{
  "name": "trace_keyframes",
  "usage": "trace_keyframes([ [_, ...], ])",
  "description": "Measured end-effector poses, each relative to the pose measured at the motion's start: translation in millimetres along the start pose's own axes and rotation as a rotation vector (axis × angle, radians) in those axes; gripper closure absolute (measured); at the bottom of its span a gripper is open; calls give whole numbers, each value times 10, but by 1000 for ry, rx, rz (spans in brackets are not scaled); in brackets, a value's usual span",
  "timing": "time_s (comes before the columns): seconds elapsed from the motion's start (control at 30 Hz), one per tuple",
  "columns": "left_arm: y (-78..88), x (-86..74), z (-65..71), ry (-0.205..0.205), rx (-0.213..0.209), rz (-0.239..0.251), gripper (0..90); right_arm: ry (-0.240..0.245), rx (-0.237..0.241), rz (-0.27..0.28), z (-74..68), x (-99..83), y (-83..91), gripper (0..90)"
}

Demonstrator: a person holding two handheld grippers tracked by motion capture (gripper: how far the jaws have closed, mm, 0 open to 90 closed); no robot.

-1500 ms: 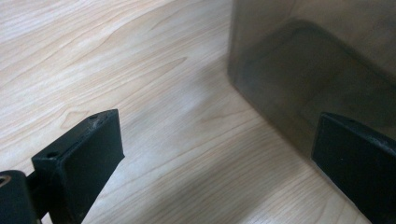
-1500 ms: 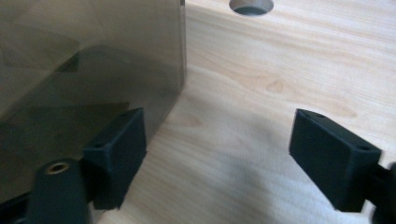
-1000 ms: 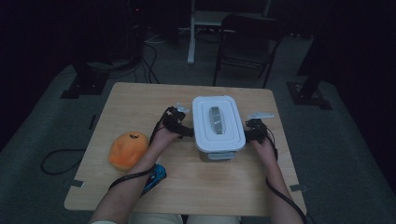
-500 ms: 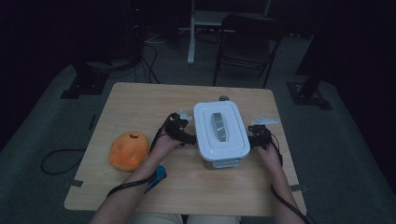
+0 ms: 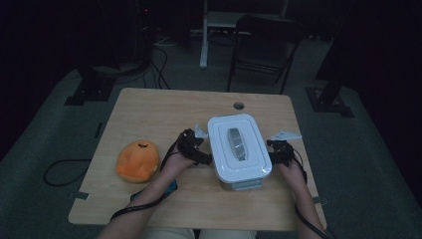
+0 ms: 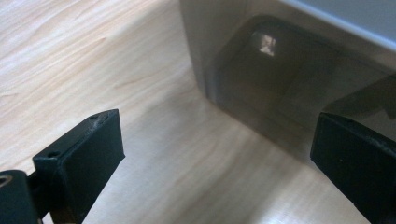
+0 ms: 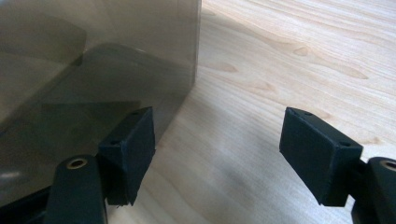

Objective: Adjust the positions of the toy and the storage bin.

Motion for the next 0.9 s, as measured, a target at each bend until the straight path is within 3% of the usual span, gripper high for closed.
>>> trace_keyframes([
  [0.37,84,-119,239,-18,-32,13,32,45,36,10,-32,-76,120,264],
  [0.4,108,-157,317,-30,-46,11,32,47,41,10,-30,-88,133,264],
  [0.73,176,-326,590,-55,-117,28,31,67,68,10,-25,-190,261,261],
  [0.9,185,-448,709,-71,-182,18,31,41,53,7,12,-223,301,163],
])
Point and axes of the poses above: each handheld gripper's, and its own axes: y roughly backward along the jaws, x roughly out of its top, z roughly to its right, the point moved 5 cm from there along -y, roughly forward along the jaws, and after that the axes turned 7 degrees about y, right-handed, at the moved point
